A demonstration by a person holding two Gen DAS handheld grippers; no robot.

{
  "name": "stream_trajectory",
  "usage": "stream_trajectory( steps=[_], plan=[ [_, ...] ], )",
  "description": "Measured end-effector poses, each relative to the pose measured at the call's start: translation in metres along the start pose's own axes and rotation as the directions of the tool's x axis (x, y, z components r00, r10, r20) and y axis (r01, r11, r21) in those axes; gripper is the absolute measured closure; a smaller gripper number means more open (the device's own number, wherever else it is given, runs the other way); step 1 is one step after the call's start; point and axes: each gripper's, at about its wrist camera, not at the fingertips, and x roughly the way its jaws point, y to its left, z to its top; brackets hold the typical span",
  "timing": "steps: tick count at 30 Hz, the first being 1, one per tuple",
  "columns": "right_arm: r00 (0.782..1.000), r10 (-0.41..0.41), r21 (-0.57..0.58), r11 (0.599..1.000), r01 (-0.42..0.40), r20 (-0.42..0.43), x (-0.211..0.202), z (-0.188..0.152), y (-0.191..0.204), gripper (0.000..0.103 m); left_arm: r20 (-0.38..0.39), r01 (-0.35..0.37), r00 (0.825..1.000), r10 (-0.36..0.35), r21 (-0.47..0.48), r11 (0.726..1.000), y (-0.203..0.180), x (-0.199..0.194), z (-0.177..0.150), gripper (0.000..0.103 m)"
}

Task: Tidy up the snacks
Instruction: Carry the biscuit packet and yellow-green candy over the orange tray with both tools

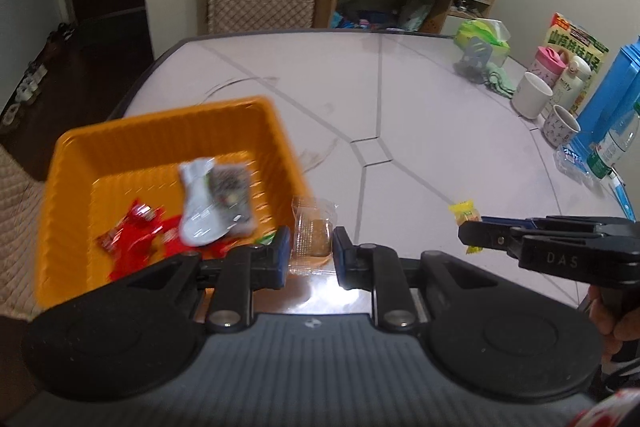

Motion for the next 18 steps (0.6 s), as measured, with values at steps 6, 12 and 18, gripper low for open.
stream_trajectory(
  steps=[6, 12, 18],
  plan=[
    [0.998, 0.065, -0.032, 0.997, -0.066, -0.026, 0.013, -0.008, 0.051, 0.081, 0.011, -0.039, 0.999, 0.039, -0.050, 0.998, 0.045, -0.026, -0.011, 0.083],
    [0.995, 0.101, -0.085, 0.991, -0.102, -0.024, 0.036, -0.002, 0.098, 0.081, 0.035, -0.082, 0.996, 0.085, -0.085, 0.993, 0.085, -0.039, -0.010, 0.083],
    [0.994, 0.108, -0.110, 0.988, -0.106, 0.020, 0.070, 0.017, 0.134, 0.081, 0.060, -0.131, 0.989, 0.137, -0.103, 0.986, 0.121, -0.035, 0.002, 0.083]
  ],
)
